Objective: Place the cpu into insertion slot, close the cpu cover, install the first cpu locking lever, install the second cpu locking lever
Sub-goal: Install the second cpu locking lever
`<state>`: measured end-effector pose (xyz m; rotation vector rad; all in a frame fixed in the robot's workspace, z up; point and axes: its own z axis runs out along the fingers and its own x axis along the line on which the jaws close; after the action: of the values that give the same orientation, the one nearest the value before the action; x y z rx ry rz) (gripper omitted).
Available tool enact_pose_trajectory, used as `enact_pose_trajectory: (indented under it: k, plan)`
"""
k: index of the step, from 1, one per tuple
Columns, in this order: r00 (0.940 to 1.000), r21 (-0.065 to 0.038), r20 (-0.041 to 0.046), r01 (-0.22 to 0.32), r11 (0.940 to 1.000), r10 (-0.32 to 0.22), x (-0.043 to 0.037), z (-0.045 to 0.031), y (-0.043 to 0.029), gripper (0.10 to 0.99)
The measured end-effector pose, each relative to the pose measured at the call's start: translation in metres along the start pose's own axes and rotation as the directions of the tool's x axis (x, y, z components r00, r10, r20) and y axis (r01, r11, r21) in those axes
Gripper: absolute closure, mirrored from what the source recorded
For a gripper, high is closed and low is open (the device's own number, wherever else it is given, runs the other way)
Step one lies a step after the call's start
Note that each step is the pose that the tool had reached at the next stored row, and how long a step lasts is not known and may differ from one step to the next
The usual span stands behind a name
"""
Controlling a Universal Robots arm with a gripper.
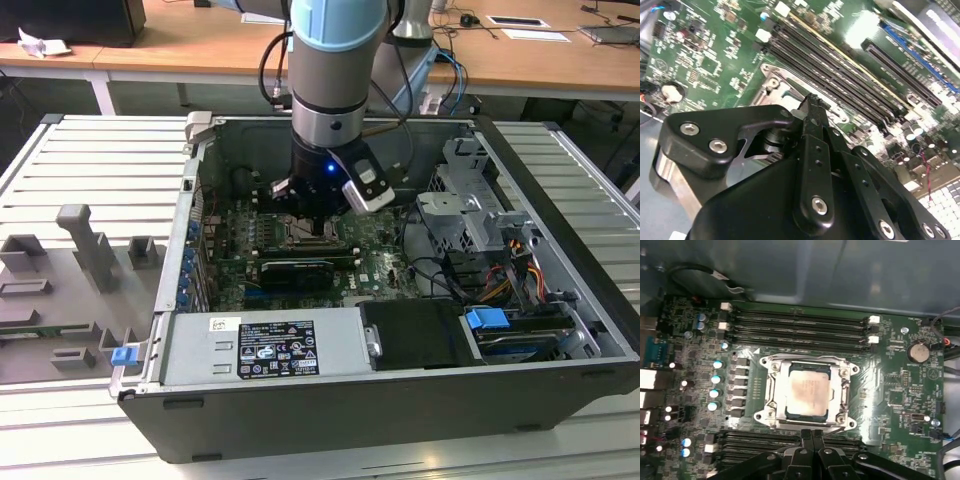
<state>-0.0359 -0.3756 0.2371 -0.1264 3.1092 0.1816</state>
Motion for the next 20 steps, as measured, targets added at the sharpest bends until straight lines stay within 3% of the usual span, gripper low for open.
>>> enact_pose_trajectory:
  k: [6,20]
  plan:
    - [1.0000,-0.007,0.0006,0.000,1.0000,0.000,0.0022,-0.0009,-0.0075,0.980]
    - [1.0000,-0.016,0.0013,0.000,0.9999,0.000,0.0062,-0.0013,-0.0097,0.980]
